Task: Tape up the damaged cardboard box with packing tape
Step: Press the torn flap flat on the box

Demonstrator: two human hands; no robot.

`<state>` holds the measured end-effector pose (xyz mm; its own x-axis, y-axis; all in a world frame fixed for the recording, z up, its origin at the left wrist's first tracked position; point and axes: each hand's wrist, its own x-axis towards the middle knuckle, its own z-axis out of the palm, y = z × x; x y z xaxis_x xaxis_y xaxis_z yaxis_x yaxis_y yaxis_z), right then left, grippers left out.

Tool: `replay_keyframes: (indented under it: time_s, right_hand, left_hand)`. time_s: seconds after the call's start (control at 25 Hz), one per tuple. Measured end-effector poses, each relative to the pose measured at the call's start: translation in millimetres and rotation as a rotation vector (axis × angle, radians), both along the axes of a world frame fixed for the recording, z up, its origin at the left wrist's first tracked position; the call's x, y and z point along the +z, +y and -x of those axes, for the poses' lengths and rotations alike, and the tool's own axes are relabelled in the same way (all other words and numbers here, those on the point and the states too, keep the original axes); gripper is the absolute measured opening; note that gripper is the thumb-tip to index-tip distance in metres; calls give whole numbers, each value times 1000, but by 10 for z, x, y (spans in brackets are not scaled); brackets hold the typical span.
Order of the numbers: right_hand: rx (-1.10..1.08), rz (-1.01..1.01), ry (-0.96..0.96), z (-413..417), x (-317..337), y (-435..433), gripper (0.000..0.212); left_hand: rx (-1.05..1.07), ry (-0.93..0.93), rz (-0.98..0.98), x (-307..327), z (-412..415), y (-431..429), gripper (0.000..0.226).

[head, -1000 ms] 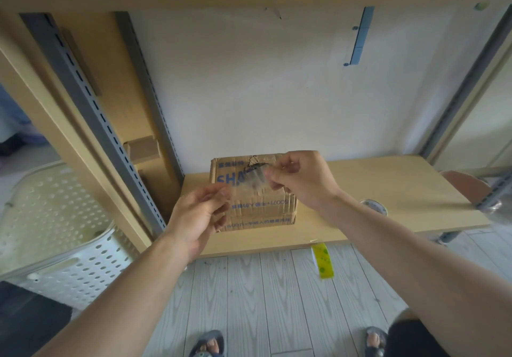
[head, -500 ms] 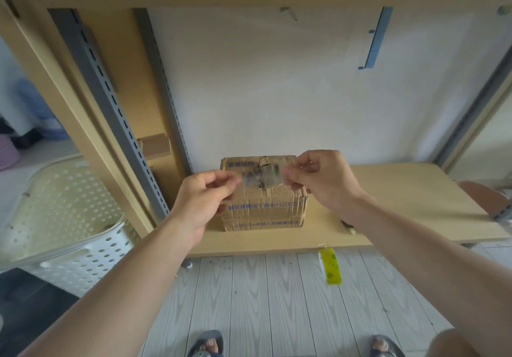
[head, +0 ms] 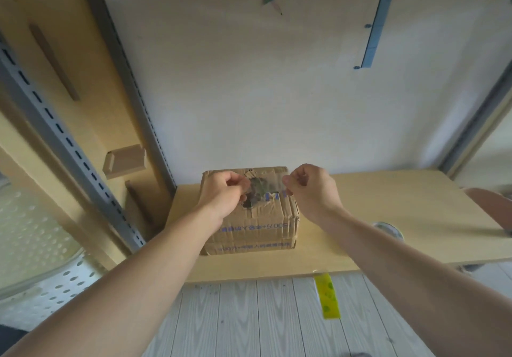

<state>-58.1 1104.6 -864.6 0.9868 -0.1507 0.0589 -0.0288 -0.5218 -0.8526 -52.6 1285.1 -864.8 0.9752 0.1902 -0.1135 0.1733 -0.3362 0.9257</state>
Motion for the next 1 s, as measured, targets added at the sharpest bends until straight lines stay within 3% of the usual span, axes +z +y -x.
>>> replay_keyframes:
  time_s: [0.32, 0.56, 0.68, 0.84, 1.0]
  right_hand:
    - [-10, -146, 30, -973, -476, 104, 13]
    - [48, -193, 19, -1104, -630, 189, 12]
    - [97, -162, 53, -1055, -730, 253, 12]
    - [225, 93, 41, -963, -841, 285, 20]
    - [174, -173, 46, -979, -865, 199, 14]
  left_hand:
    - [-5, -77, -7, -553, -852, 155, 15]
    - [-47, -255, -399, -503, -986, 276, 17]
    - [-7, -221, -309, -565, -996, 263, 17]
    - [37, -191, -222, -714, -1024, 209, 18]
    - [58, -200, -123, -793, -1072, 104, 20]
